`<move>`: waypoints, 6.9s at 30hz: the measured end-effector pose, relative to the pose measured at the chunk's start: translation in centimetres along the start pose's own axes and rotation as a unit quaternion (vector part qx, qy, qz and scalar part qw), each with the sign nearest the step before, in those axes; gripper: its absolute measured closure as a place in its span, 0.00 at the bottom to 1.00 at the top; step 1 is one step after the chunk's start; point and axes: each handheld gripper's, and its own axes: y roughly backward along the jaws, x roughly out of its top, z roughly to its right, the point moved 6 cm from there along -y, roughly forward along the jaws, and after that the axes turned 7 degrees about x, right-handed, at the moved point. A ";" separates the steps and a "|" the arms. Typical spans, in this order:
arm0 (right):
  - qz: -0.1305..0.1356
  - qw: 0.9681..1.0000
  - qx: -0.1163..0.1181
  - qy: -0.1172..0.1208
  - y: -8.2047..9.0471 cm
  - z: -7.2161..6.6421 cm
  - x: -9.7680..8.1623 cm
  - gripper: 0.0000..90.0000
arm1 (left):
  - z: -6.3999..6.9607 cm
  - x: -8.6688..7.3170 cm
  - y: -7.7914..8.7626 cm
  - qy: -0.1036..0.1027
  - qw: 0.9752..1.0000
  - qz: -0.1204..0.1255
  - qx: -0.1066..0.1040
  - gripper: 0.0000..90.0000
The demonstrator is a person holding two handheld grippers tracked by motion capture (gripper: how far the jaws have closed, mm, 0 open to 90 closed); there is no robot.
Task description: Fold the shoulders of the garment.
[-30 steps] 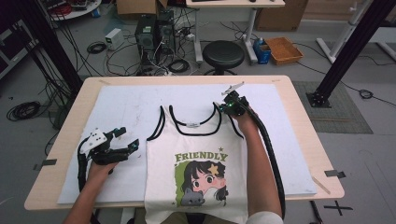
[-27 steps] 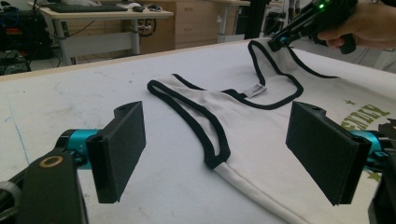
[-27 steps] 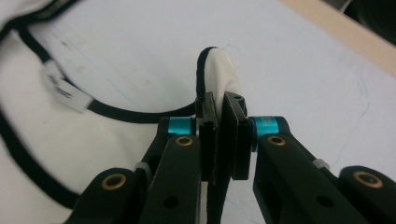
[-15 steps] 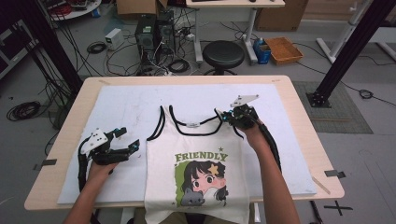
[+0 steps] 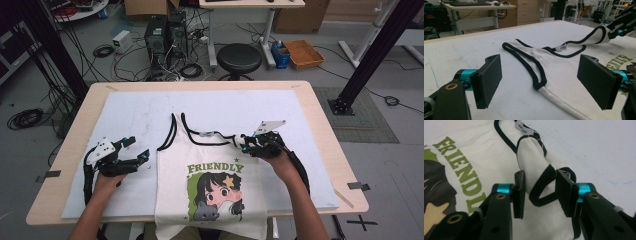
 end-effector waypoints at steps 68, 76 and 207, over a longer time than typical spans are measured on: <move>0.087 0.995 -0.045 -0.005 5.0 -1.5 -2.6 0.41 | -1.6 7.7 -13.4 0.018 0.988 -0.151 0.028 0.23; 0.086 0.995 -0.054 -0.015 5.2 -1.1 -3.4 0.33 | -1.9 3.8 -16.3 0.016 0.977 -0.207 0.046 0.25; -0.002 0.997 -0.075 -0.019 5.3 -0.9 -4.4 0.24 | 4.6 1.3 -2.1 -0.054 0.983 -0.119 -0.126 0.29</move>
